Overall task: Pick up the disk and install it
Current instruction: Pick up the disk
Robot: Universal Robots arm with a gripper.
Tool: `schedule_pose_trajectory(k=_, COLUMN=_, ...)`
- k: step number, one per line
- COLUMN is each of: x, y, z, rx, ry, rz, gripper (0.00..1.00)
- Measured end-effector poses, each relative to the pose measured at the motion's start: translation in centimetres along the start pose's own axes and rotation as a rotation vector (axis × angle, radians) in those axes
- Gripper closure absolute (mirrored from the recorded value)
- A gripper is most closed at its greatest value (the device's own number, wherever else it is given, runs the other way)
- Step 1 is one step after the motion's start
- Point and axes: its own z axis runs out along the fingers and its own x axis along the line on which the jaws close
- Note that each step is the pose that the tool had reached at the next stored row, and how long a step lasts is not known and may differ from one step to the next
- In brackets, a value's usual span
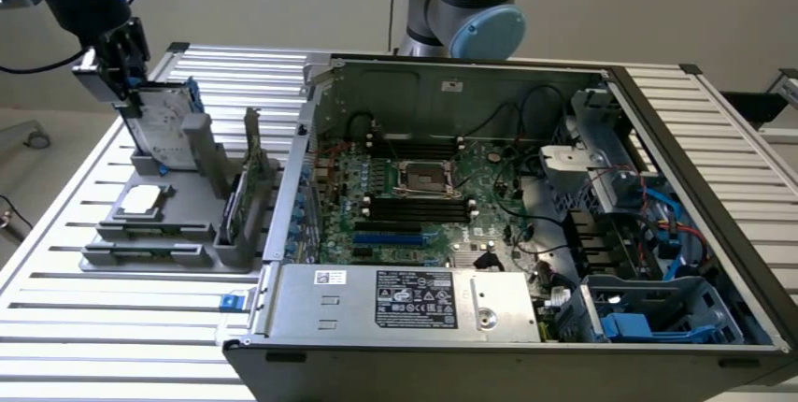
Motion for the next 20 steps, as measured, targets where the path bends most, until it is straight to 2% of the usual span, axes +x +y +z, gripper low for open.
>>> schedule_pose_trajectory(k=1, x=0.00, y=0.00, z=0.00, rx=0.0000, ry=0.0000, rz=0.000, gripper=0.49)
schedule_pose_trajectory(k=2, x=0.00, y=0.00, z=0.00, rx=0.0000, ry=-0.0001, rz=0.000, gripper=0.49)
schedule_pose_trajectory(k=3, x=0.00, y=0.00, z=0.00, rx=0.0000, ry=-0.0001, rz=0.000, gripper=0.56)
schedule_pose_trajectory(k=8, x=0.02, y=0.00, z=0.01, rx=0.0001, ry=-0.0001, rz=0.001, gripper=0.56)
schedule_pose_trajectory(k=10, x=0.09, y=0.01, z=0.01, rx=0.0000, ry=0.0001, rz=0.001, gripper=0.58)
schedule_pose_trajectory(k=11, x=0.13, y=0.01, z=0.01, rx=0.0000, ry=-0.0003, rz=0.002, gripper=0.64)
schedule_pose_trajectory(k=20, x=0.93, y=0.07, z=0.02, rx=-0.0001, ry=-0.0002, rz=0.015, gripper=0.67)
